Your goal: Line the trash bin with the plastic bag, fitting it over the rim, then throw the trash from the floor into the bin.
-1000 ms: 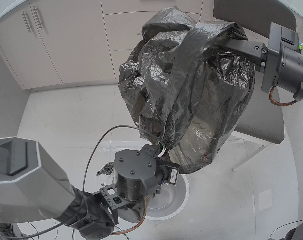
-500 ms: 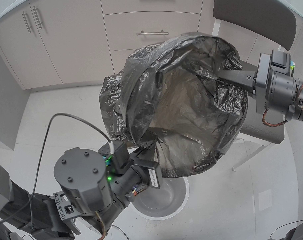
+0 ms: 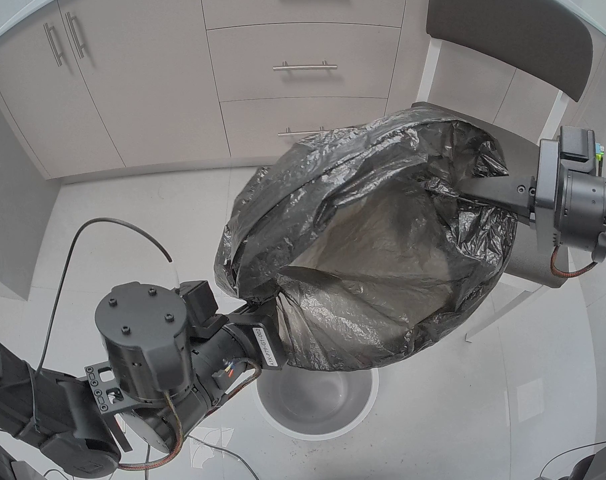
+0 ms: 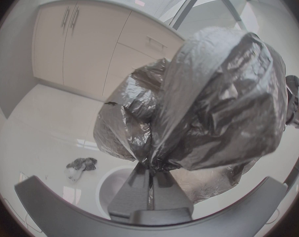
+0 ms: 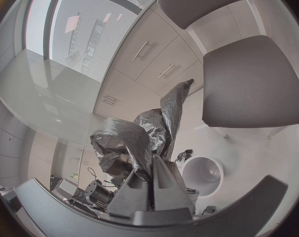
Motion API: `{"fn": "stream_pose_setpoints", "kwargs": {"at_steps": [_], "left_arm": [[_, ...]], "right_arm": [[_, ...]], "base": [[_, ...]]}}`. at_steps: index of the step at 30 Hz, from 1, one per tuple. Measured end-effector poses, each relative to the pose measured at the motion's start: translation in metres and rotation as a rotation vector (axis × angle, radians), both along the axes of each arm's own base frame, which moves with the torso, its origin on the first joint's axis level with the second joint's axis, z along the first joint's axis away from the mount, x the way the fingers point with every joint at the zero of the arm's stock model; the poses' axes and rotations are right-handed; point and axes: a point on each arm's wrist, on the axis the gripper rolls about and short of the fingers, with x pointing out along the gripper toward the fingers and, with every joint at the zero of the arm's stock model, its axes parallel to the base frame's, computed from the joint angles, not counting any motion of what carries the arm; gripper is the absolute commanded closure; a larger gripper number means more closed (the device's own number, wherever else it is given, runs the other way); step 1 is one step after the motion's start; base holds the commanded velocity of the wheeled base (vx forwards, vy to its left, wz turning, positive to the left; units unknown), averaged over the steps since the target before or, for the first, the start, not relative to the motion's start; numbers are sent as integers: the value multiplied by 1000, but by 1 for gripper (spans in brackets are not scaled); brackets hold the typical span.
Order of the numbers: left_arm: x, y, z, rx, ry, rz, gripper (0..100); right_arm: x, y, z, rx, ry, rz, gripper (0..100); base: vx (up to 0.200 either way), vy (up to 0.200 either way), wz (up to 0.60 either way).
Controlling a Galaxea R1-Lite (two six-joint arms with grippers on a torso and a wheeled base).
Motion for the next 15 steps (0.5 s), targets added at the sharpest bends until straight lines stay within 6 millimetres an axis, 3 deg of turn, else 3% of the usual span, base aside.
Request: {"fn": "stream_pose_setpoints", "kwargs": {"at_steps": [9, 15], "left_arm": [[-1, 5, 8, -124, 234, -123, 100], [0, 14, 16, -169, 249, -125, 100]], "right_arm": [[-7, -4, 6, -44, 62, 5, 100], [-8, 1, -2, -76, 106, 34, 100]], "base": [[0, 0, 0], [0, 0, 0]]}}
